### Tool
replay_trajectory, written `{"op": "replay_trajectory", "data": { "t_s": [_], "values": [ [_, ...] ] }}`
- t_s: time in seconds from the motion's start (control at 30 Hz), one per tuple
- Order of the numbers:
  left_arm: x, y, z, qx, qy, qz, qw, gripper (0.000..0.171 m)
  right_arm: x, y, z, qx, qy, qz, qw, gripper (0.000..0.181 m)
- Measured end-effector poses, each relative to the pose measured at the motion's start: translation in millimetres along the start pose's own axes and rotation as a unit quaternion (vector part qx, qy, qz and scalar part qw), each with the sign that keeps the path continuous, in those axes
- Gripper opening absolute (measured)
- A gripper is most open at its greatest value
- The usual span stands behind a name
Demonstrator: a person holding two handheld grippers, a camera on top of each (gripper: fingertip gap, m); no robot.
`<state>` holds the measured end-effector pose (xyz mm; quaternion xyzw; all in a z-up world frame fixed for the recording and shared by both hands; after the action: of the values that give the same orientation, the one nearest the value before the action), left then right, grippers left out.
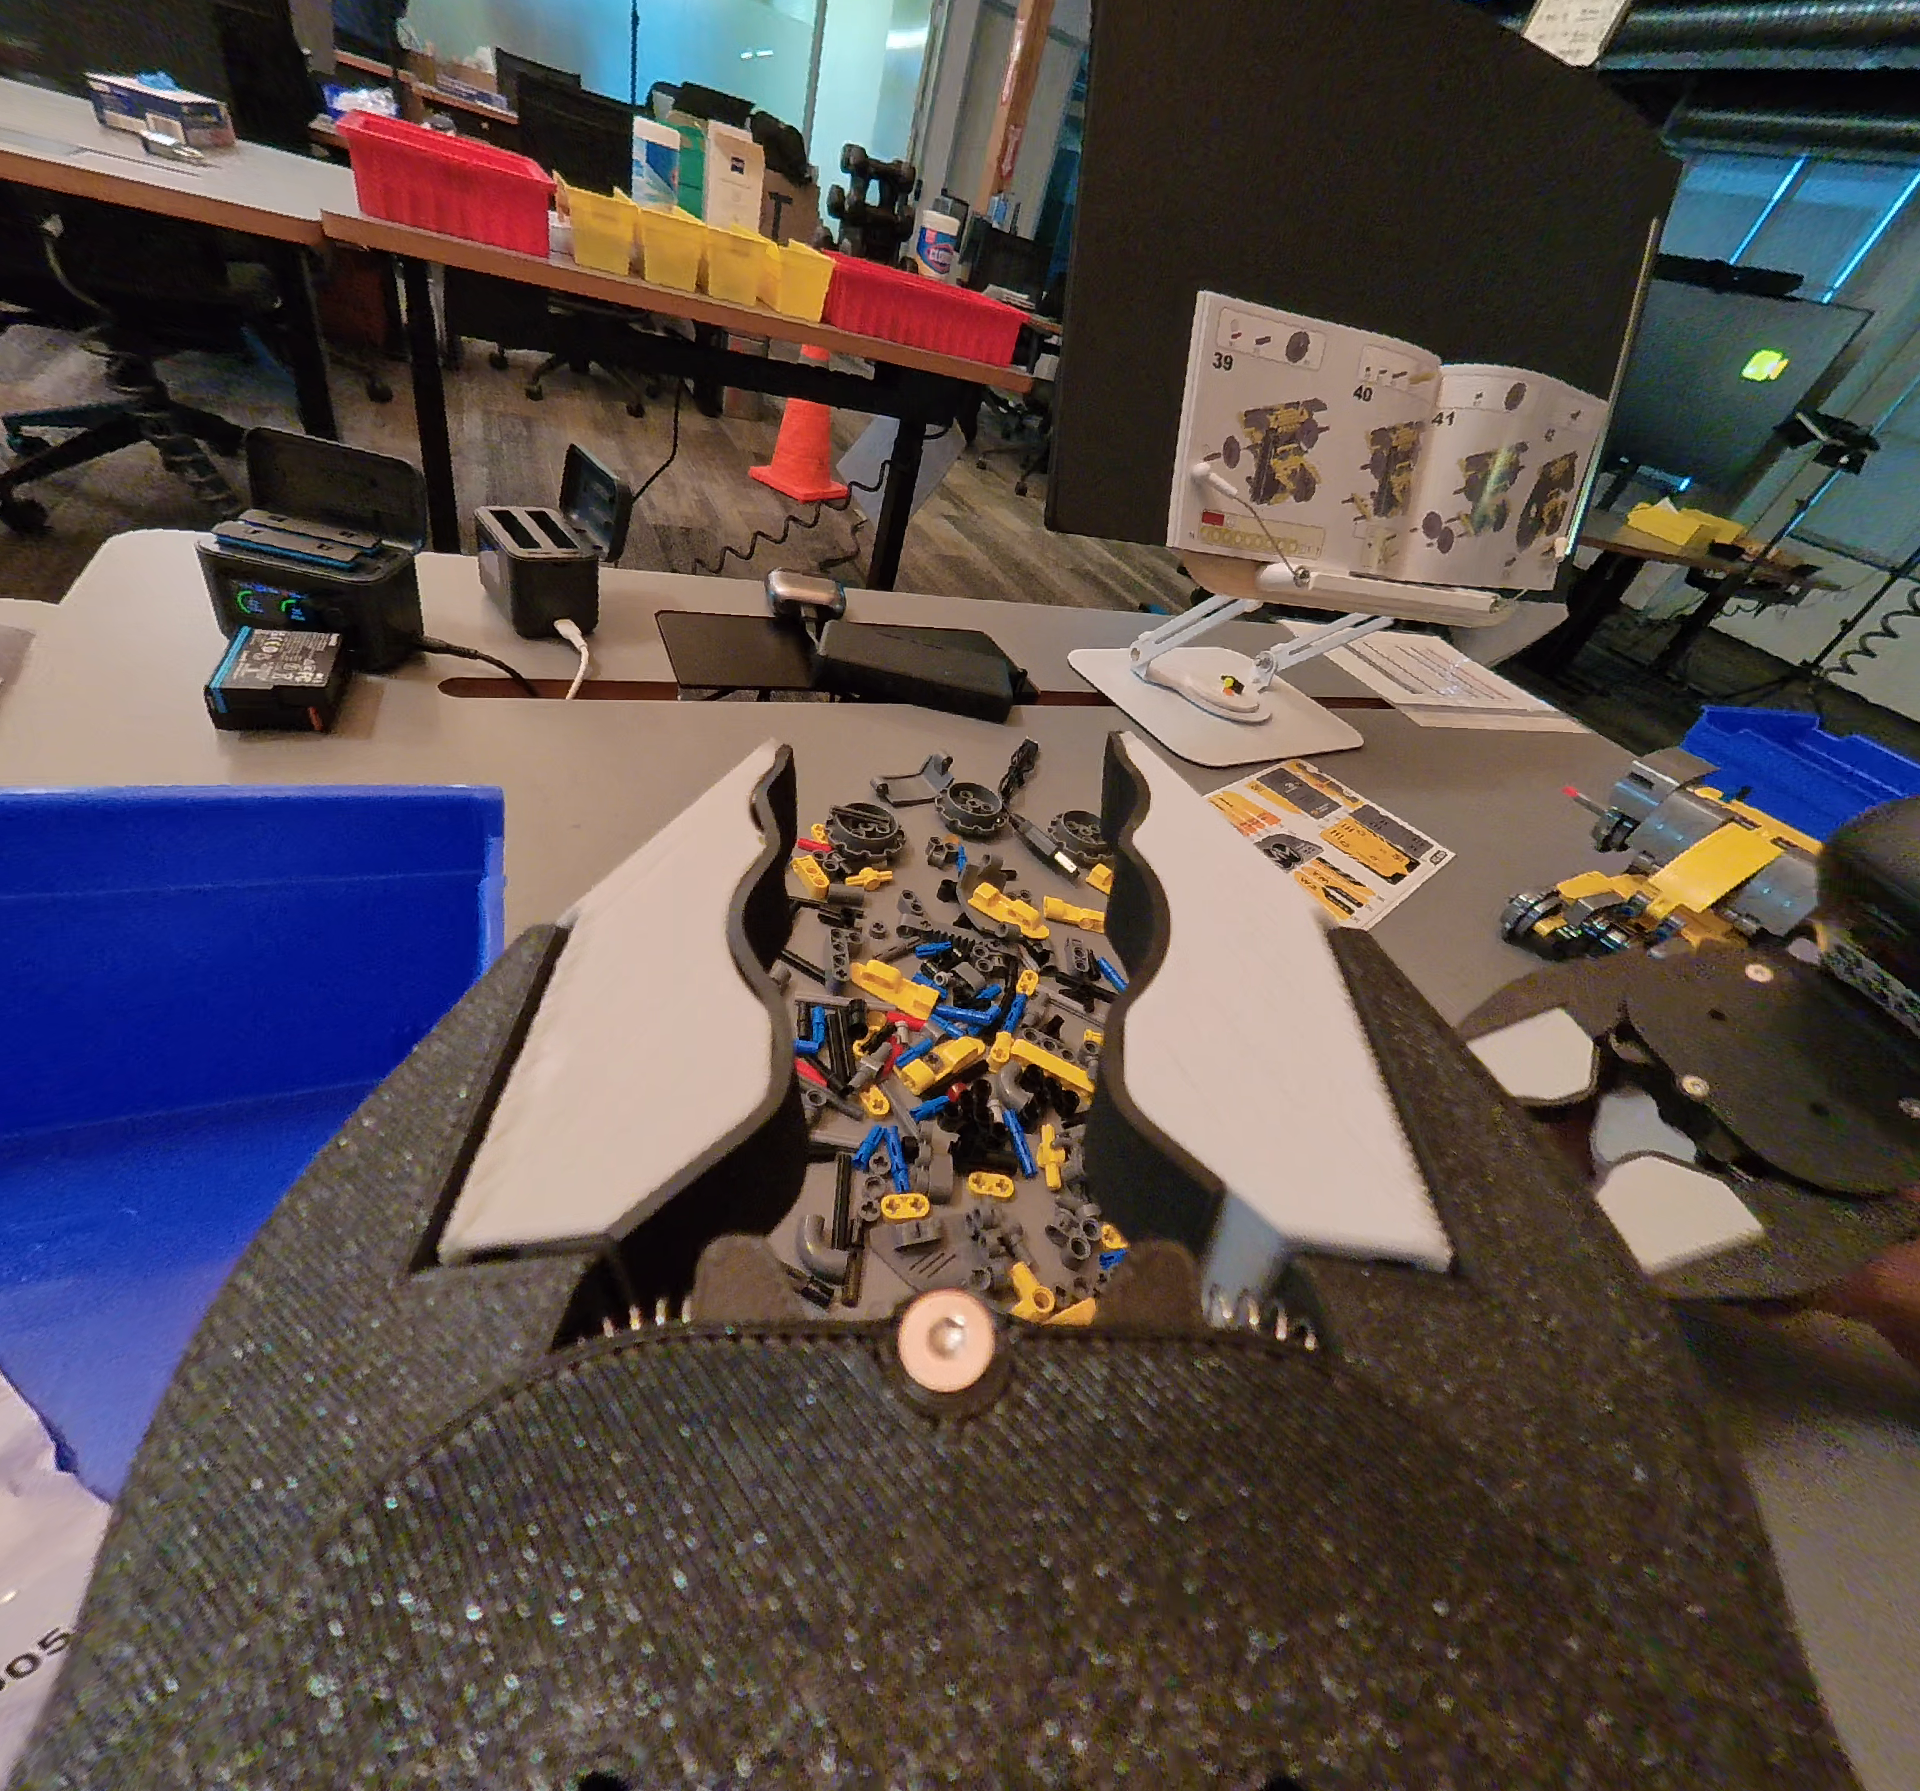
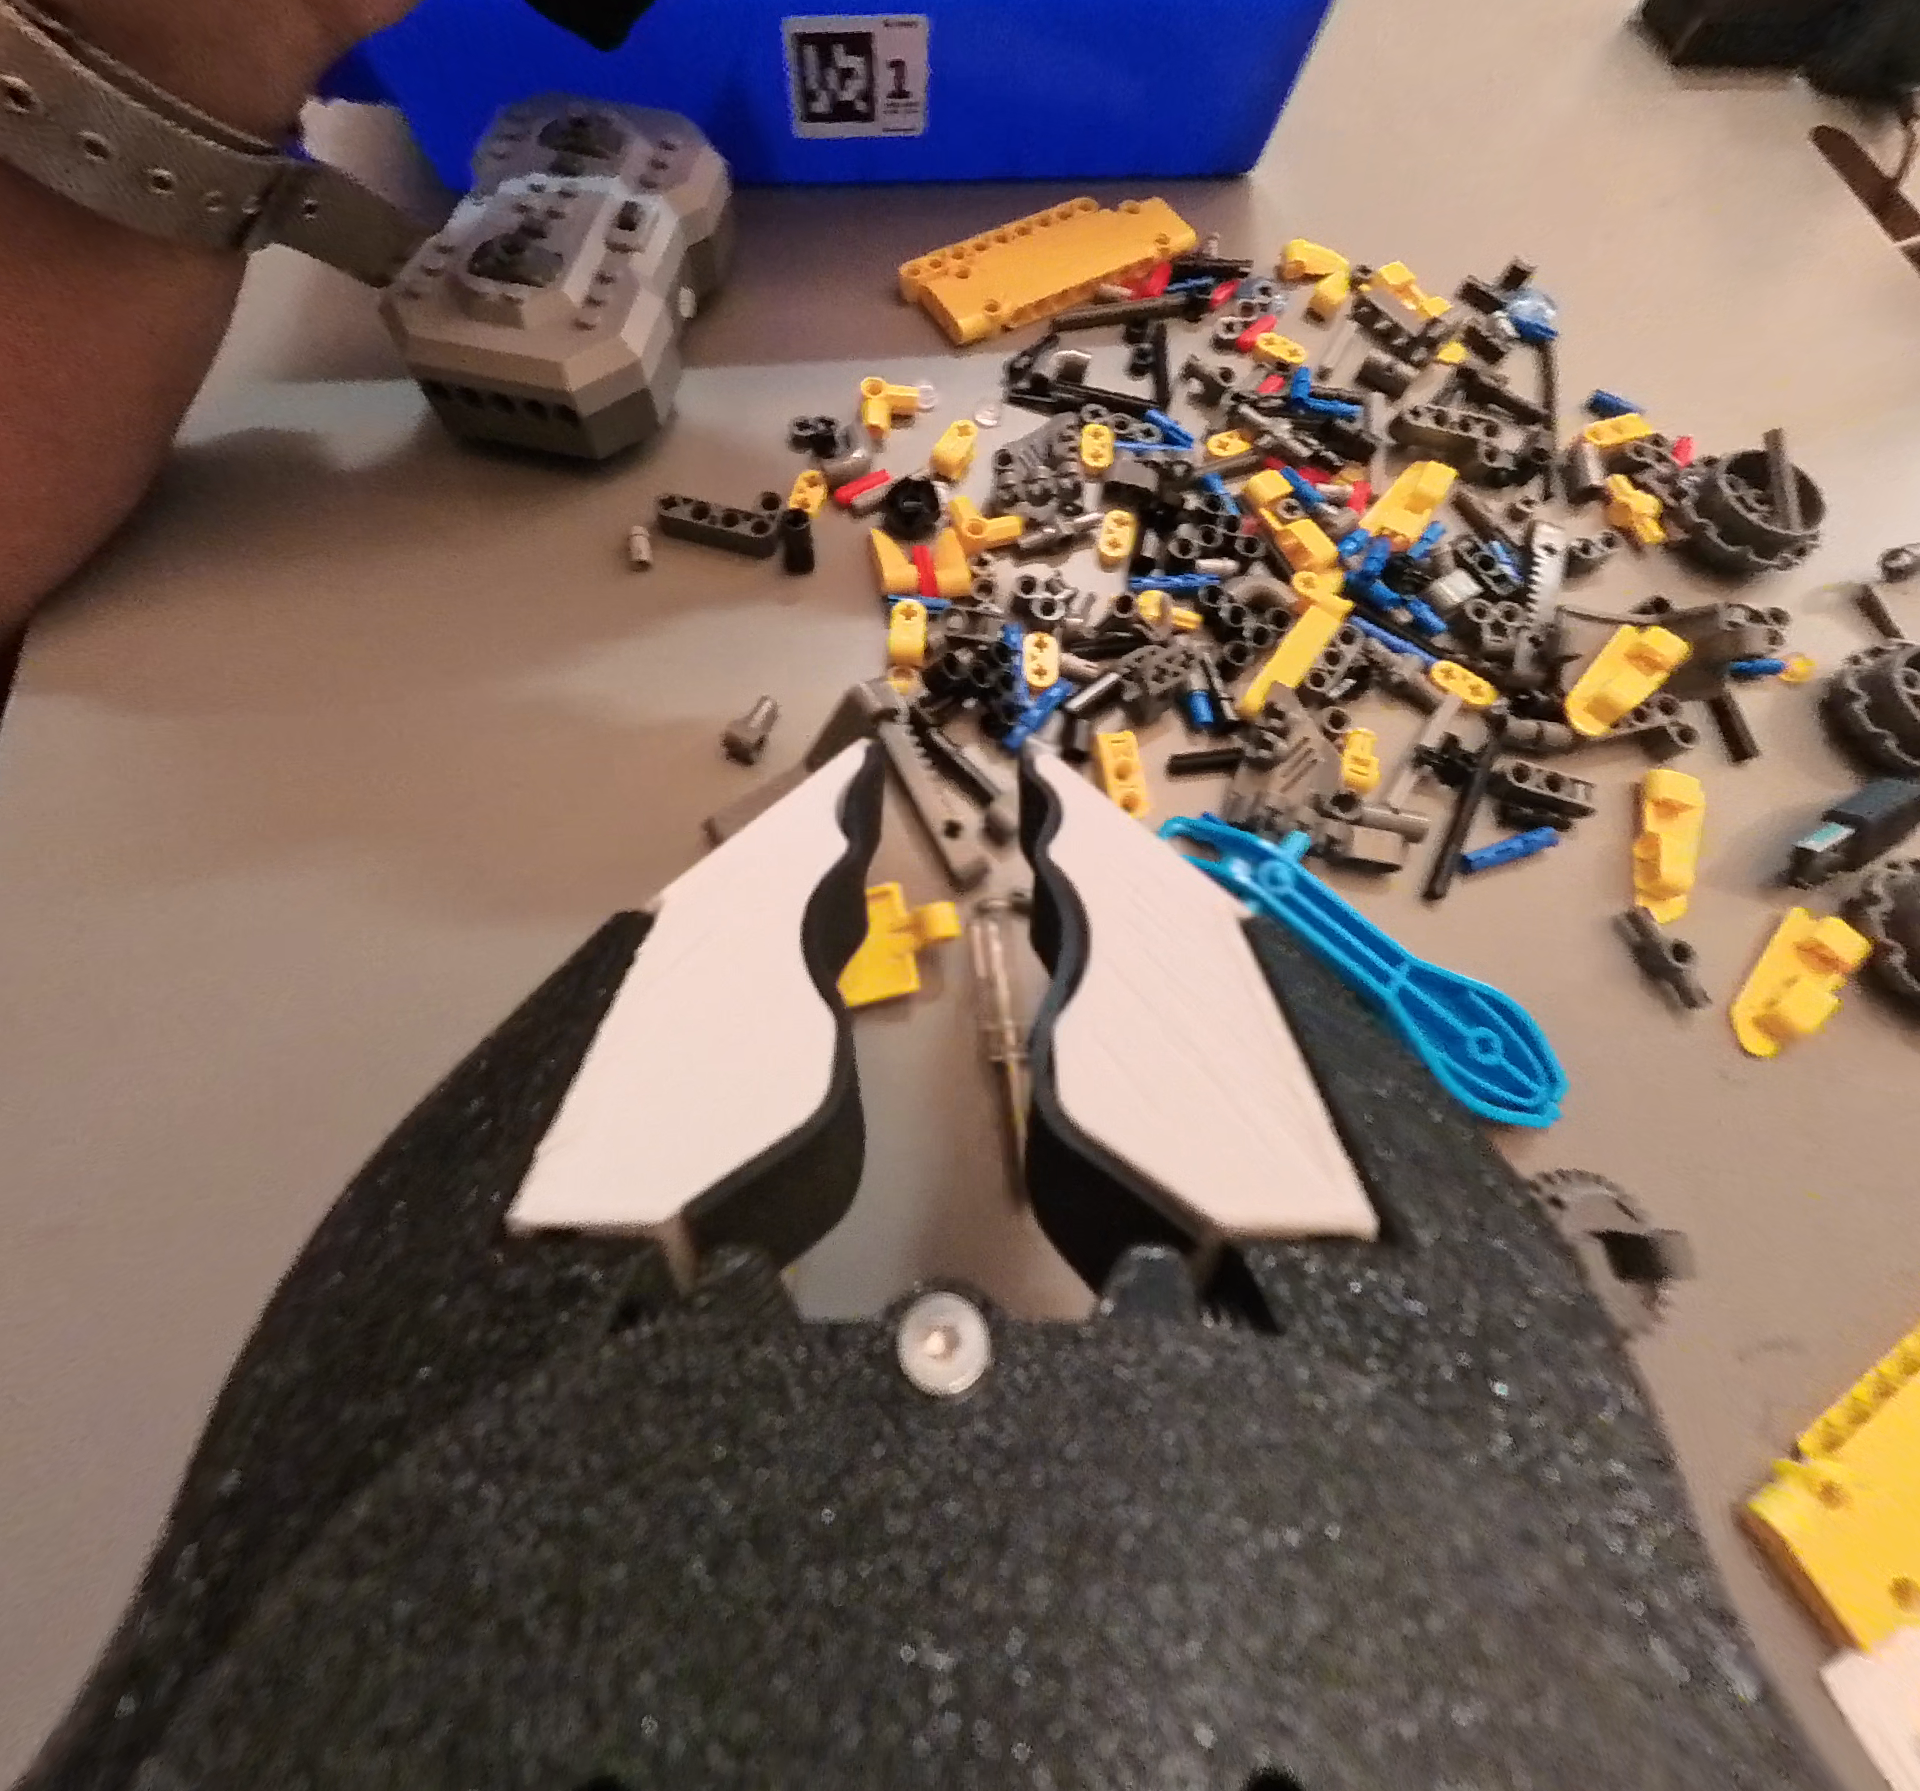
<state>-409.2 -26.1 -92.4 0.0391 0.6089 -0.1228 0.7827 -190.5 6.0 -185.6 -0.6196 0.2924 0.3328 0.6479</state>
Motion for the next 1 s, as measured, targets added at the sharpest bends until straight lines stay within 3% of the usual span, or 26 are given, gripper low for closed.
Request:
{"op": "replay_trajectory", "data": {
  "t_s": [0.23, 0.43, 0.73, 0.87, 1.0],
  "values": [
    [1, 1, 0, -0.001, 0.000, -0.001, 1.000, 0.058, -10, -10, 52, 0.086, 0.041, -0.016, 0.995, 0.035],
    [1, 0, -1, -0.002, 0.000, 0.000, 1.000, 0.058, -18, 5, 103, 0.128, 0.047, -0.077, 0.988, 0.038],
    [2, -1, -7, 0.003, -0.013, 0.004, 1.000, 0.058, -24, 55, 140, 0.089, 0.117, -0.106, 0.983, 0.045],
    [2, -1, -6, 0.003, -0.010, 0.002, 1.000, 0.058, -25, 66, 141, 0.107, 0.082, -0.134, 0.982, 0.034],
    [2, 0, -6, 0.006, -0.012, 0.002, 1.000, 0.058, -28, 62, 138, 0.108, 0.060, -0.140, 0.982, 0.008]
  ]
}}
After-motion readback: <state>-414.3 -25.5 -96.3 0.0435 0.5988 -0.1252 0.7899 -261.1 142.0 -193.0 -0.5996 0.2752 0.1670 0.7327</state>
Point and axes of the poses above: each gripper's, where its closed fingertips meet, y out along the fingers, x out of its underside, z = x × y across the jaws, the point moved 8 cm from there along -y, back along the fingers, and after that the axes turned 2 degrees about -z, right-handed, at the moved point
